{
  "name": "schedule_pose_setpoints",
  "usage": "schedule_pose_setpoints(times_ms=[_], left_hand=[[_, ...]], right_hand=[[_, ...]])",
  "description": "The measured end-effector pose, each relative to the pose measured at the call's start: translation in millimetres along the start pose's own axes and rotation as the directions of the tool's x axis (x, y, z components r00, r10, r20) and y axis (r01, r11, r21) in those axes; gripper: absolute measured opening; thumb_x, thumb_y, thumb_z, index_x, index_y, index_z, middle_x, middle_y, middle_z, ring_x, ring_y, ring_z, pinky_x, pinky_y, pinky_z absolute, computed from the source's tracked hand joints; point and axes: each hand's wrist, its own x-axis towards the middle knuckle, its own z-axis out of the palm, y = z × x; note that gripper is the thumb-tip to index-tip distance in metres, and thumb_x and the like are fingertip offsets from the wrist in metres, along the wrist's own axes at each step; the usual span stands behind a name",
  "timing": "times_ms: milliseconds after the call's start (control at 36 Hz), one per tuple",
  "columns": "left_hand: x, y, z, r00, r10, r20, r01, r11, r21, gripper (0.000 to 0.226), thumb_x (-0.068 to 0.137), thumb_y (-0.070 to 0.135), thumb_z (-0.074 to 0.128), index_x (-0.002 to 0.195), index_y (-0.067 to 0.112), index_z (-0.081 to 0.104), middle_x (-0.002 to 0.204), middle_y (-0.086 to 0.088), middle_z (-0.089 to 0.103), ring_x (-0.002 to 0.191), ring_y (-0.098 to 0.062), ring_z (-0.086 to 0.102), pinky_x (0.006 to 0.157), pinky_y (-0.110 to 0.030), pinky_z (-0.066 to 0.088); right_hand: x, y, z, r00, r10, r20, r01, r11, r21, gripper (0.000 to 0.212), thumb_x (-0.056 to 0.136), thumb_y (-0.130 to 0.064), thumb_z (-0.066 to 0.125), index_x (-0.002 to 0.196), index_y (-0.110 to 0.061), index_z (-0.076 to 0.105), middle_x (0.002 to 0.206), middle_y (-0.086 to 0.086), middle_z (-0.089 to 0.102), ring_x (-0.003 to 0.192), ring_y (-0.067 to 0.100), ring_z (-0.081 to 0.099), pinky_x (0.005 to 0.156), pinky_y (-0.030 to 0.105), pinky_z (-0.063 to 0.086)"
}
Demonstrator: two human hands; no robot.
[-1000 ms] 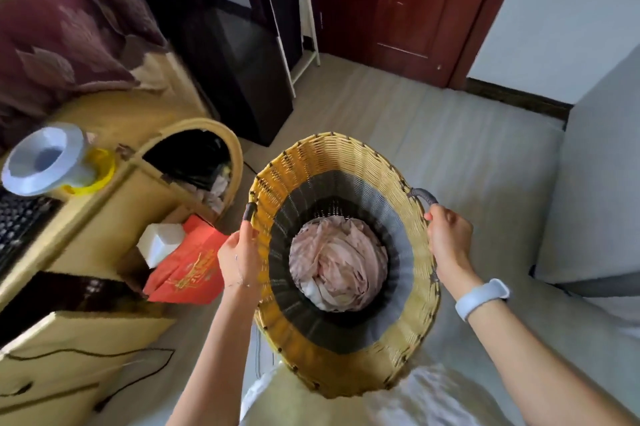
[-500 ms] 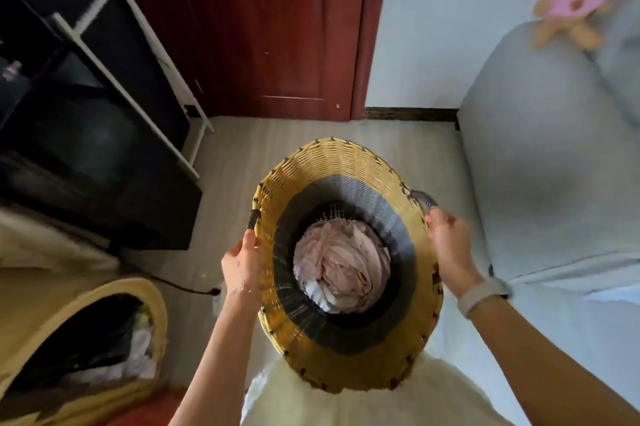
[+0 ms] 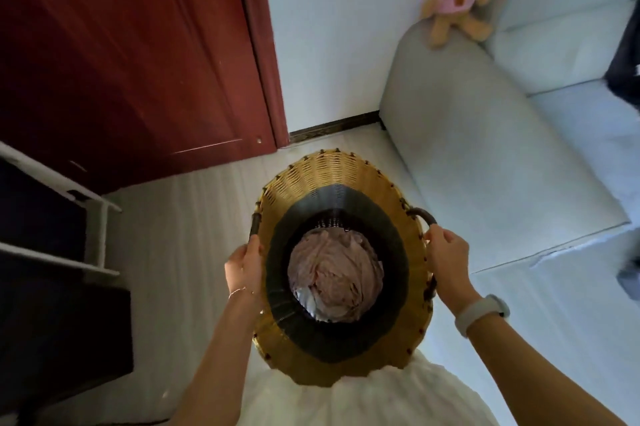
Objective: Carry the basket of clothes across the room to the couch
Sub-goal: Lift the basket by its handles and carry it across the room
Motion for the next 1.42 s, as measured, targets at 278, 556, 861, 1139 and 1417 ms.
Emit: schedule_pose_setpoints(times_ms=[278,556,861,1139,1417], left_hand=[[73,116,116,0.997,-0.012,-0.081,0.010,1.000,-0.029,0.031,0.086,0.026,0.051,0.056,0.018,0.050,0.055,-0.002,0.042,0.052,-0.013,0.035,0.054,-0.024,0.029],[132,181,190,0.992,-0.078,-0.100,0.068,0.992,-0.102,0.035,0.092,0.030,0.047,0.059,0.018,0.051,0.056,-0.002,0.043,0.052,-0.012,0.037,0.052,-0.021,0.033],[244,233,250,0.967,-0.251,-0.042,0.241,0.956,-0.166,0.034,0.094,0.027,0.042,0.062,0.016,0.048,0.056,-0.004,0.041,0.051,-0.014,0.035,0.049,-0.022,0.031],[327,270,308,0.969,-0.244,-0.043,0.242,0.969,-0.047,0.040,0.095,0.032,0.039,0.058,0.019,0.047,0.058,-0.004,0.046,0.053,-0.014,0.039,0.052,-0.022,0.034],[399,239,364,0.971,-0.221,-0.091,0.232,0.963,0.138,0.038,0.097,0.035,0.033,0.076,0.011,0.054,0.068,-0.005,0.051,0.068,-0.018,0.048,0.059,-0.019,0.036]], right_hand=[[155,-65,34,0.998,0.022,0.051,-0.023,1.000,0.005,0.035,0.092,-0.018,0.037,0.060,-0.008,0.045,0.055,0.008,0.038,0.054,0.017,0.034,0.053,0.027,0.031],[281,-137,72,0.989,-0.072,0.128,0.083,0.993,-0.084,0.036,0.092,-0.019,0.038,0.056,-0.012,0.038,0.054,0.005,0.033,0.052,0.016,0.031,0.051,0.025,0.027],[413,-186,145,0.956,-0.077,0.282,0.162,0.943,-0.292,0.032,0.091,-0.024,0.041,0.074,-0.002,0.056,0.061,0.009,0.043,0.054,0.017,0.037,0.052,0.026,0.030],[506,-201,190,0.949,0.037,0.314,0.089,0.922,-0.377,0.038,0.092,-0.027,0.038,0.084,0.005,0.056,0.068,0.013,0.047,0.058,0.019,0.040,0.055,0.027,0.032],[605,-158,233,0.889,0.114,0.443,0.107,0.890,-0.444,0.035,0.093,-0.029,0.036,0.093,0.000,0.055,0.075,0.013,0.051,0.070,0.023,0.047,0.067,0.034,0.042]])
